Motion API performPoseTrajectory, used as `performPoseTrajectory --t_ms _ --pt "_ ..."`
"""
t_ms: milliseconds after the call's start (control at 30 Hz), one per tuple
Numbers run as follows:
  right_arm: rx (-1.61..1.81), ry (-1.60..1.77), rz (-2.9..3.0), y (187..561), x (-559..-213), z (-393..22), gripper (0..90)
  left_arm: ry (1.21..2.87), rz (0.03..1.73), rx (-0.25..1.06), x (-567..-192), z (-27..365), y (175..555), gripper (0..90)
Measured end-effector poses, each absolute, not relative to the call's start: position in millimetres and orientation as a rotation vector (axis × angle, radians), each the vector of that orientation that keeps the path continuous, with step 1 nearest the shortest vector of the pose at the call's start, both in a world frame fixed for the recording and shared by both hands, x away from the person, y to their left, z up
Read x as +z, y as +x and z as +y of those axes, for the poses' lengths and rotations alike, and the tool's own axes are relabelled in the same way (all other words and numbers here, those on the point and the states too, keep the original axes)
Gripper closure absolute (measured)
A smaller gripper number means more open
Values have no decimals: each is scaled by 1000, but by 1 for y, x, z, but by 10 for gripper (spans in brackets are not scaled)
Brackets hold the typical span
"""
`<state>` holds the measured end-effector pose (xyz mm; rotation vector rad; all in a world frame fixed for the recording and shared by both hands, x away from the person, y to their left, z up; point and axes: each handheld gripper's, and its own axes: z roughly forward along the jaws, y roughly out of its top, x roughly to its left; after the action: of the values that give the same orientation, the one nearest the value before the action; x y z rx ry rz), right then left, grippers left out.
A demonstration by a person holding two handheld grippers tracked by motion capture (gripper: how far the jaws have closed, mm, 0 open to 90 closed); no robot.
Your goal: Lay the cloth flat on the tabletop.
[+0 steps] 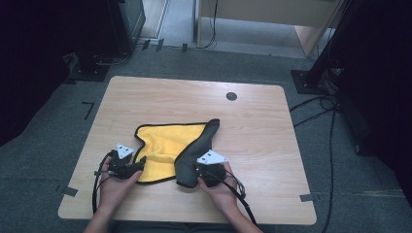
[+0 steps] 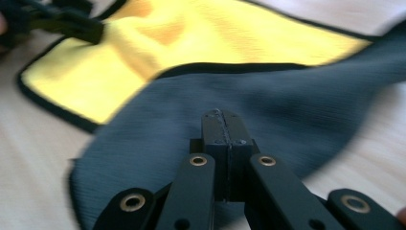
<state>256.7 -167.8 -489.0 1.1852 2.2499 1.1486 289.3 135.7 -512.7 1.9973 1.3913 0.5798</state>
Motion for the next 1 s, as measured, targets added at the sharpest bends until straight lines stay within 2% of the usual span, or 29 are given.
performPoseTrajectory --t_ms 67,133,200,233,267,333,367,400,433,467,500,533,567,700,733,767,833,900,933,967,1000 --pt "1167 1202 2233 256 -486 -171 900 1997 1391 580 -513 136 289 415" --pt "1237 1186 2247 250 -480 -168 714 1999 1389 581 -513 135 290 415" --pt "1302 1150 2285 245 -478 -158 606 1997 1390 583 -513 135 290 415" --pt "1324 1138 2282 241 -478 -142 457 1996 1390 584 -513 135 290 415" --pt "1324 1138 2282 241 -478 -142 457 1995 1390 585 -513 135 290 415" --pt "1277 1167 2284 242 -489 -120 395 1996 1389 585 -513 135 289 415" --pt "1277 1167 2284 242 -489 -120 395 1996 1389 585 -513 135 289 415" --pt "1134 1147 2291 243 -501 -110 503 1993 1389 586 -513 135 289 415" --pt "1134 1147 2291 243 -501 -110 503 1993 1389 586 -513 135 289 415" --pt "1060 1100 2298 243 -509 -109 656 1994 1386 584 -513 135 290 415" --pt "1060 1100 2298 243 -509 -109 656 1994 1386 584 -513 135 290 415" --pt "1116 1114 2299 244 -506 -119 804 1995 1384 582 -513 135 290 415" --pt "1140 1133 2291 246 -503 -124 840 1995 1384 582 -513 135 290 414" --pt "1214 1214 2203 251 -489 -152 863 1998 1383 582 -513 135 290 415" --pt "1256 1287 2158 255 -483 -173 864 1997 1384 585 -513 135 290 415" --pt "1256 1287 2158 255 -483 -173 864 1997 1384 585 -513 135 290 415" --pt "1264 1377 2093 256 -479 -206 858 1997 1384 585 -513 135 290 415" --pt "1262 1412 2068 256 -480 -217 857 1998 1383 585 -513 135 290 415" --pt "1235 1489 2028 256 -483 -239 846 1999 1382 584 -513 135 290 415" --pt "1235 1489 2028 256 -483 -239 846 1999 1382 584 -513 135 290 415" --pt "1192 1567 1997 257 -489 -258 800 1999 1382 584 -513 135 290 415"
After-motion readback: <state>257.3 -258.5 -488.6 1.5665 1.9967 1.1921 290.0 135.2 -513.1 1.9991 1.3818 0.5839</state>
